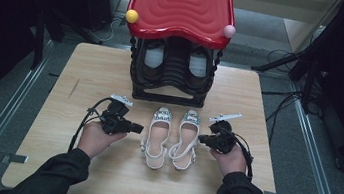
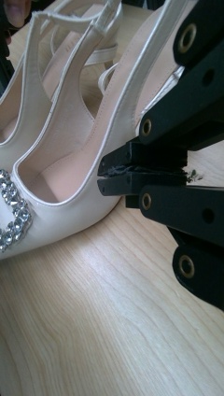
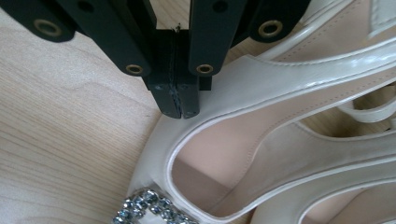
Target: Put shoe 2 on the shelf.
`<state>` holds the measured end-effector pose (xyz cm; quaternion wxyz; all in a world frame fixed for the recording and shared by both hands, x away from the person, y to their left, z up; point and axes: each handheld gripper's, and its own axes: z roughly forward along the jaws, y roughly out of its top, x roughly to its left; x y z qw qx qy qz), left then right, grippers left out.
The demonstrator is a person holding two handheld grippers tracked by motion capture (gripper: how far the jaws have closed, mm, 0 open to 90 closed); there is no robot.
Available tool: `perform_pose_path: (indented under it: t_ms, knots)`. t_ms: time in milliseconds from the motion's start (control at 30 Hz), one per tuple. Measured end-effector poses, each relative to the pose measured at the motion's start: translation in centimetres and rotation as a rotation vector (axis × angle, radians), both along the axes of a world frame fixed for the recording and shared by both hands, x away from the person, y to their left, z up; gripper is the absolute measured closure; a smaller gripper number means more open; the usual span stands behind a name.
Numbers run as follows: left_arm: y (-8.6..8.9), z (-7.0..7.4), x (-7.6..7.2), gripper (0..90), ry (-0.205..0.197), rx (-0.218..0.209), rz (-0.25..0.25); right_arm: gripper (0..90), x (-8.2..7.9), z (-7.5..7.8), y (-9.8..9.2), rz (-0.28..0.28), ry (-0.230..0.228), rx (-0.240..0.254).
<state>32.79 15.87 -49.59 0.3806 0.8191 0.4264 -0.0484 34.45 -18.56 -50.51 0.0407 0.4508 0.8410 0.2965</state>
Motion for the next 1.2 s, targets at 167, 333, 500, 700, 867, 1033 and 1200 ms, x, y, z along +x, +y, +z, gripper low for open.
perform_pose_path:
  t_ms: [167, 333, 500, 700, 867, 1033, 1200]
  knots:
    - [-0.6, -0.2, 0.0, 89.7, -0.009, 0.017, -0.005, 90.0, 0.1, -0.2, 0.1, -0.002, 0.003, 0.010]
    - [-1.0, -0.5, 0.0, 89.4, -0.004, 0.026, -0.010, 90.0, 0.1, -0.2, 0.3, -0.006, 0.003, 0.008]
    - [-1.1, -0.6, 0.0, 88.6, -0.001, 0.031, -0.023, 90.0, 0.2, -0.3, 0.5, -0.006, 0.007, 0.018]
    - [-1.1, -0.8, 0.1, 86.9, 0.004, 0.029, -0.016, 90.0, 0.3, -0.4, 1.1, 0.017, 0.008, 0.033]
    - [-1.1, -1.0, 0.1, 87.4, 0.012, 0.020, -0.008, 90.0, 0.3, -0.4, 1.5, 0.024, 0.007, 0.047]
    - [-1.4, -1.2, 0.1, 87.3, 0.026, 0.028, -0.017, 90.0, 0.3, -0.5, 2.2, 0.033, -0.001, 0.032]
    - [-1.7, -1.4, 0.1, 87.7, 0.028, 0.021, -0.022, 90.0, 0.3, -0.5, 2.2, 0.021, 0.008, 0.041]
